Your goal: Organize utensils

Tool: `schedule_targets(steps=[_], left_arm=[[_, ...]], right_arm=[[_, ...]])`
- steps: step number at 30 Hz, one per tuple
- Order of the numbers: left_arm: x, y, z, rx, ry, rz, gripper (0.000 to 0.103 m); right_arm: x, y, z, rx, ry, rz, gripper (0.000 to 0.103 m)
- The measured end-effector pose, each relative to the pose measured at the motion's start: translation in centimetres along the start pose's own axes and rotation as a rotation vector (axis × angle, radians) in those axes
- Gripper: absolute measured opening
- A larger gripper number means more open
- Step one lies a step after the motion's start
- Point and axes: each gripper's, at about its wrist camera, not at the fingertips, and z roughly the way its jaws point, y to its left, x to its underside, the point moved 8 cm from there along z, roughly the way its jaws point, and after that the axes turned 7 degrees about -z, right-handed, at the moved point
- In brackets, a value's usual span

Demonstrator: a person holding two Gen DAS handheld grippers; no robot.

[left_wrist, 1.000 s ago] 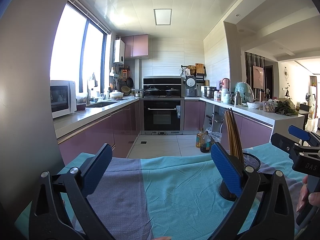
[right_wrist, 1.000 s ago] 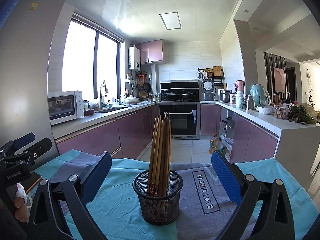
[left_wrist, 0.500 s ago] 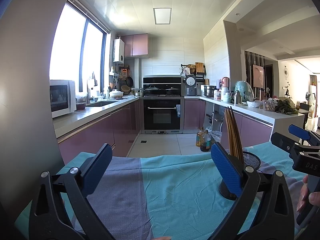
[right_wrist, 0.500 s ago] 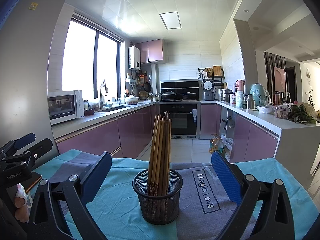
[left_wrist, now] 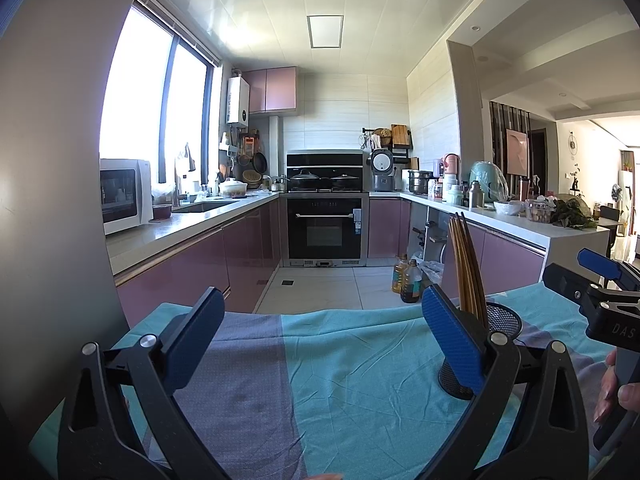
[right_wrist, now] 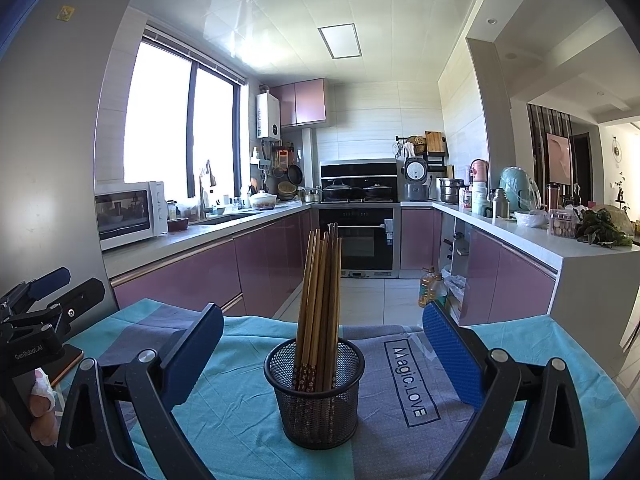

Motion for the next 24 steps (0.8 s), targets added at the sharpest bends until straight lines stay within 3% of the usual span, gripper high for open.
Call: schedule_targets(steps=[24], left_arm=[[0.81,0.33,-0.05,0.008,0.001,0.013,0.097]], right_arm=[[0.34,-0.27,0.04,-0.002,0.007,0.002,0.097]])
